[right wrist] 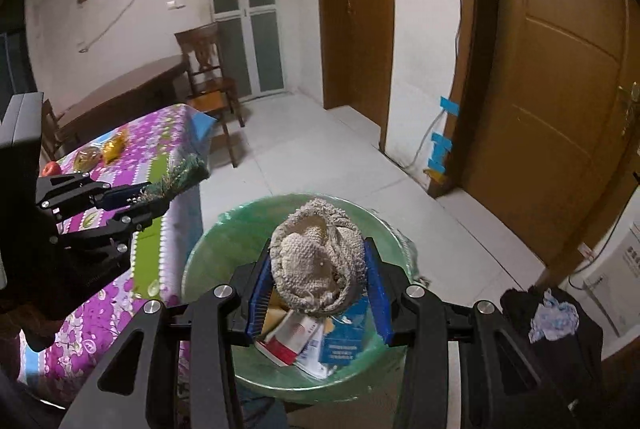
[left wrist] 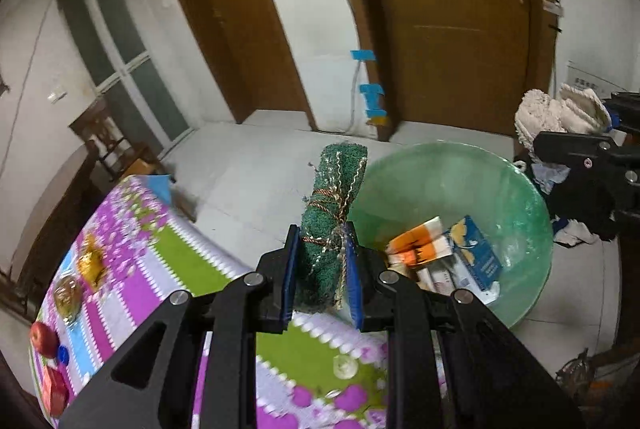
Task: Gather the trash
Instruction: 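Carry the green cloth roll and beige towel ball over the green bin, then open both grippers to drop the cloth roll and towel ball into the bin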
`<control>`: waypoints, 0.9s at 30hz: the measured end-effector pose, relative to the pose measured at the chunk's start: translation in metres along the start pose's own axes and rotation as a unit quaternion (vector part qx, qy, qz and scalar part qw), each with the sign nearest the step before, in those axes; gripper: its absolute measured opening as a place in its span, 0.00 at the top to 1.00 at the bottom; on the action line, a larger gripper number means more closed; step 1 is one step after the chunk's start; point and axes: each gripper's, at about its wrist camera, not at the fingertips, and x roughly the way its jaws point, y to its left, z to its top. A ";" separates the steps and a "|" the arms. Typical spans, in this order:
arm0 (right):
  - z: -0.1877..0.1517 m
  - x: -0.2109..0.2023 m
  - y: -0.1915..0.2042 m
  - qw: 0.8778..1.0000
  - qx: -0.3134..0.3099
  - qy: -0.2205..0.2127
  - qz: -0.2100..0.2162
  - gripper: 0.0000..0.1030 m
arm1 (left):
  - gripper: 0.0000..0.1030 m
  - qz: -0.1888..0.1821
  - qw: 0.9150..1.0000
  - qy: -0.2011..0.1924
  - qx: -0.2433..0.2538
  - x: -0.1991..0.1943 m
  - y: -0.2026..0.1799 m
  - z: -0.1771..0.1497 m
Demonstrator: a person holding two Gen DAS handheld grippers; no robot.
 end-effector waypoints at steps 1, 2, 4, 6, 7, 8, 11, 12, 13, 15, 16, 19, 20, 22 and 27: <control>0.001 0.002 -0.003 1.000 0.003 0.005 -0.001 0.58 | 0.81 -0.011 1.000 0.003 0.004 0.004 -0.003 0.002; 0.002 0.004 -0.007 1.000 0.006 0.010 -0.001 0.58 | 0.81 -0.016 1.000 0.005 0.007 0.006 -0.006 0.003; 0.002 0.007 -0.010 1.000 0.010 0.015 -0.003 0.58 | 0.81 -0.021 1.000 0.006 0.017 0.010 -0.011 0.005; 0.003 0.009 -0.013 1.000 0.011 0.019 -0.003 0.58 | 0.81 -0.026 0.999 0.009 0.028 0.013 -0.017 0.006; 0.003 0.011 -0.015 1.000 0.012 0.022 -0.003 0.57 | 0.81 -0.029 0.999 0.011 0.030 0.015 -0.018 0.007; 0.004 0.013 -0.016 1.000 0.012 0.024 -0.003 0.57 | 0.81 -0.031 0.999 0.012 0.032 0.017 -0.019 0.007; 0.002 0.017 -0.016 0.999 0.011 0.034 -0.001 0.57 | 0.81 -0.055 0.998 0.020 0.035 0.024 -0.021 0.010; 0.002 0.019 -0.015 0.999 0.010 0.038 0.000 0.57 | 0.81 -0.064 0.997 0.023 0.035 0.026 -0.020 0.010; 0.002 0.023 -0.015 0.999 0.010 0.044 0.001 0.57 | 0.81 -0.077 0.996 0.029 0.034 0.030 -0.019 0.011; 0.003 0.029 -0.014 0.999 0.009 0.052 -0.001 0.57 | 0.81 -0.099 0.994 0.039 0.032 0.036 -0.018 0.011; 0.003 0.033 -0.014 0.998 0.007 0.057 -0.003 0.57 | 0.81 -0.106 0.993 0.041 0.032 0.038 -0.019 0.011; 0.004 0.043 -0.010 0.998 0.000 0.066 -0.008 0.57 | 0.81 -0.124 0.991 0.045 0.033 0.043 -0.018 0.010; 0.004 0.046 -0.008 0.998 -0.001 0.068 -0.009 0.57 | 0.80 -0.137 0.989 0.048 0.031 0.046 -0.018 0.011; 0.006 0.052 -0.004 0.997 -0.007 0.070 -0.007 0.56 | 0.72 -0.151 0.986 0.057 0.032 0.052 -0.019 0.012; 0.007 0.072 0.005 0.997 -0.023 0.069 -0.015 0.33 | 0.51 -0.093 0.994 0.061 0.025 0.061 -0.014 0.013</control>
